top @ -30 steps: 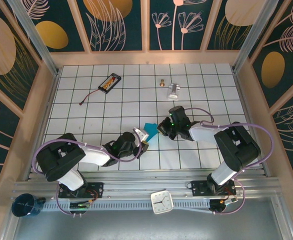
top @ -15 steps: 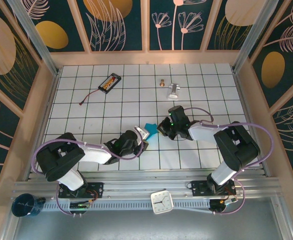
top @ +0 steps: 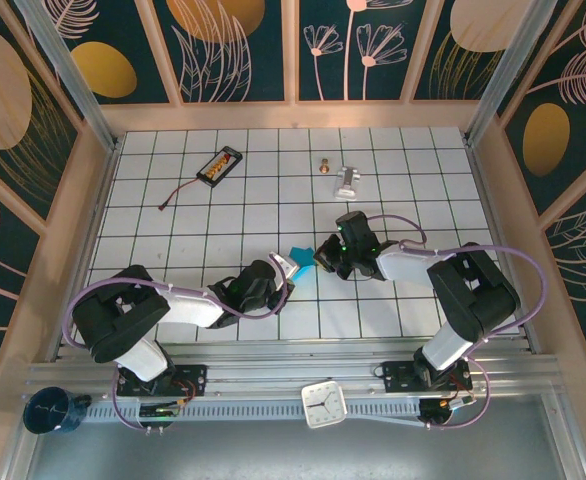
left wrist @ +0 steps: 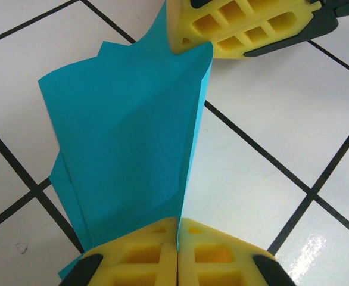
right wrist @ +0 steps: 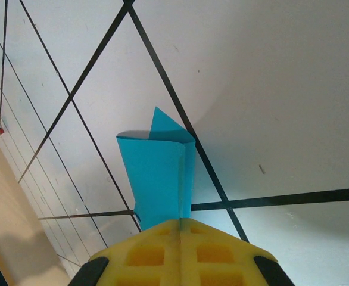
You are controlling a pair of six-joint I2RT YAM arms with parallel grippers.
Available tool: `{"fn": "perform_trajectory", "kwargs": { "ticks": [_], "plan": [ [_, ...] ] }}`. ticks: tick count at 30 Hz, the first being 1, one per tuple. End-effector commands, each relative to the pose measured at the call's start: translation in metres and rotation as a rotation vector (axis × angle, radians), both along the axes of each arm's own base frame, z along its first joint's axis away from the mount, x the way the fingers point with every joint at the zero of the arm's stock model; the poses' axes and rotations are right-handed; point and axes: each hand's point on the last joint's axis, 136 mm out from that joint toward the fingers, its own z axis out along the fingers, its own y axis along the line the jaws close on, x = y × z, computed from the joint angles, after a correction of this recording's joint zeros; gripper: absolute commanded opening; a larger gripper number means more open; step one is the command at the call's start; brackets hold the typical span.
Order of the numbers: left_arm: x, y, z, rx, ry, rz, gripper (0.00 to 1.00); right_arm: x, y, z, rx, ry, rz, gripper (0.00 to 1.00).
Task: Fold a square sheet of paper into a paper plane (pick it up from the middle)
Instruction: Perform the fifth fold on the wing at the bottom-center of the table.
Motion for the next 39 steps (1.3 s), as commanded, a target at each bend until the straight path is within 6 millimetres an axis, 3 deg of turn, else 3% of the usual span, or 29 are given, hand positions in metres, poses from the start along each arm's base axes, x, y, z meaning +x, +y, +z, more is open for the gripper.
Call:
{"fn": "perform_trajectory", "kwargs": {
  "ticks": [1,3,12,16,27,39],
  "plan": [
    [-0.004,-0.009,0.004,-0.053,0.019,-0.017,0.04,0.002,0.000,-0.002,-0.033,-0.003,0.001,0.04],
    [-0.005,-0.011,0.005,-0.083,0.033,-0.015,0.00,0.002,-0.001,-0.001,-0.035,-0.005,0.001,0.06],
    [-0.010,-0.012,0.013,-0.252,0.104,0.058,0.00,0.002,-0.007,0.012,-0.049,-0.055,0.007,0.25],
    [-0.012,-0.010,0.023,-0.363,0.121,0.101,0.00,0.000,-0.014,0.018,-0.061,-0.085,0.004,0.29],
    [-0.013,-0.012,0.018,-0.505,0.255,0.179,0.00,0.003,-0.027,0.032,-0.101,-0.145,0.010,0.30],
    [-0.016,-0.005,-0.001,-0.566,0.387,0.256,0.00,0.001,-0.028,0.032,-0.092,-0.145,0.017,0.30]
  ]
}}
